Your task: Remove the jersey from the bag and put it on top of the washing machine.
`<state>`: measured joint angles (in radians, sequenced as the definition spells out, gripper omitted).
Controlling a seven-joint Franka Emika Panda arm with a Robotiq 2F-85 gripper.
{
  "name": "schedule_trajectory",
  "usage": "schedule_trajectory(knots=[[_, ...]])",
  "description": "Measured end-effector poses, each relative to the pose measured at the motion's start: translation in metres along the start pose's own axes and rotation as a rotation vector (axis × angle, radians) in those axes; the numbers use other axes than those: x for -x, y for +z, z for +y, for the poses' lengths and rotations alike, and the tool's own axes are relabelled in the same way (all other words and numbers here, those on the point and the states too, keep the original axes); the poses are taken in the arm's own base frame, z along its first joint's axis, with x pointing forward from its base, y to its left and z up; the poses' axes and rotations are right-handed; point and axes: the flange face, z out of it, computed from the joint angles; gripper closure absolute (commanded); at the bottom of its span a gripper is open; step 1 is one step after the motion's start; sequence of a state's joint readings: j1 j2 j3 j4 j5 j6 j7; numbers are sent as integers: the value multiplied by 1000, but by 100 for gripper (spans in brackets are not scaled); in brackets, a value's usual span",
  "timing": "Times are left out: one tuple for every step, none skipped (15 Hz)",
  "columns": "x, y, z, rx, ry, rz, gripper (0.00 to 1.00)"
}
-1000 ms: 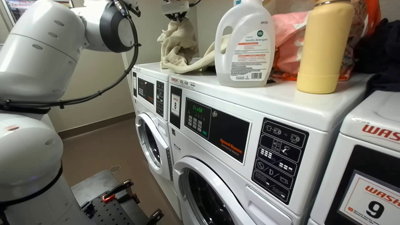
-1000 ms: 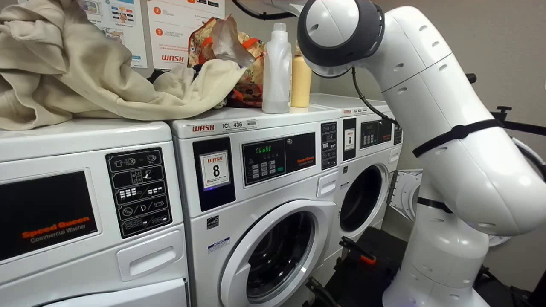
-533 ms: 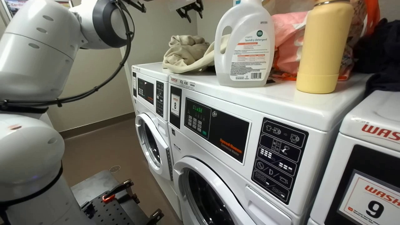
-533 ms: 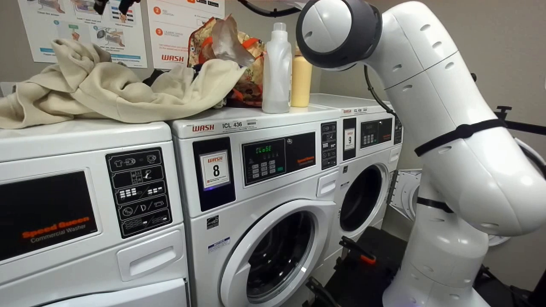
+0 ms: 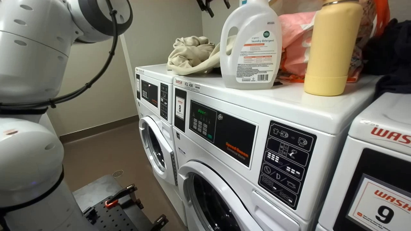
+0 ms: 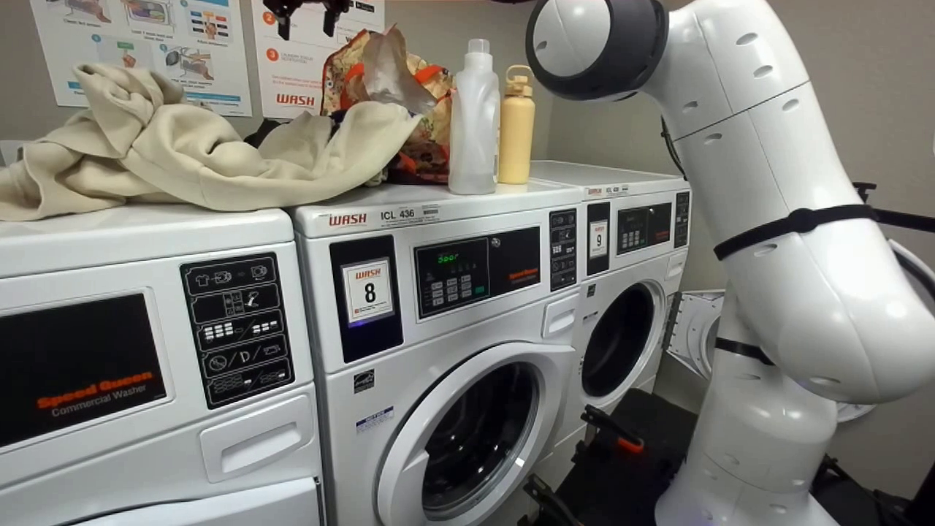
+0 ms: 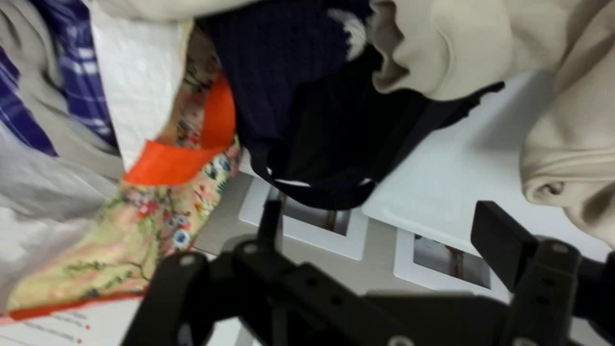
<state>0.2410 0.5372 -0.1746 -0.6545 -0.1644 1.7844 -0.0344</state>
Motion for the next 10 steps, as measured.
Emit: schedule_trajectory(knots=[[5,4,13,13,30,-35,0],[9,10,25,19,60,-67,0],[14,16,35,20,92,-98,0],[18,22,44,15,125,-123,0],[21,28,51,10,156,-147,0],[25,33,57,3,189,-167,0],[28,39,62,-2,219,-186,0],[31,44,66,-5,247,-205,0],[33,49,69,-5,272,-223,0],[36,54,72,-6,295,-242,0]])
